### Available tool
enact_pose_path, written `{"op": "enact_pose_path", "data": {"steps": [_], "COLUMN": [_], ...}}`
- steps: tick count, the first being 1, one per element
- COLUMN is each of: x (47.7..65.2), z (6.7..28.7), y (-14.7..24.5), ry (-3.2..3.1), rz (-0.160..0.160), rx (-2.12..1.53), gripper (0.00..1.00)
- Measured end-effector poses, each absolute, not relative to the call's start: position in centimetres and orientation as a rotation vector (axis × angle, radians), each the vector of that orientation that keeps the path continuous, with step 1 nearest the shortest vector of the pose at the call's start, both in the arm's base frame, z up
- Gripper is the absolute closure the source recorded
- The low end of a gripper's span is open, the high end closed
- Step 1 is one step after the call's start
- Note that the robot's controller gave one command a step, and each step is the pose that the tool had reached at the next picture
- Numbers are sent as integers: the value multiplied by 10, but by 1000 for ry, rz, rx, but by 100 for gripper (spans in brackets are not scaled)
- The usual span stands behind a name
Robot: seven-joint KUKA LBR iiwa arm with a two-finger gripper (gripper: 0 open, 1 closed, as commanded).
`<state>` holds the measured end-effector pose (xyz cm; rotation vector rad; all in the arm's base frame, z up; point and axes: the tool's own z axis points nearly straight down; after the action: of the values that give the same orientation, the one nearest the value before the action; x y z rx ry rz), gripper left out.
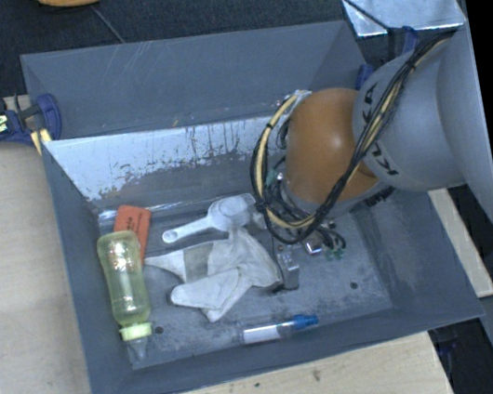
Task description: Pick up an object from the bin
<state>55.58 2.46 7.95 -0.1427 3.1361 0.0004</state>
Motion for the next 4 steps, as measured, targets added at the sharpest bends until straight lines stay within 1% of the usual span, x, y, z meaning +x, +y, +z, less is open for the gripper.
{"op": "enact_pose_path", "data": {"steps": [1,2,3,4], "x": [537,537,536,536], "z": [71,71,182,182], "y": [74,74,86,86], "ry": [3132,3132,3137,3137], "rz": [0,0,-1,-1], "rx": [-152,-153,-109,-109], "gripper": [100,100,100,100]}}
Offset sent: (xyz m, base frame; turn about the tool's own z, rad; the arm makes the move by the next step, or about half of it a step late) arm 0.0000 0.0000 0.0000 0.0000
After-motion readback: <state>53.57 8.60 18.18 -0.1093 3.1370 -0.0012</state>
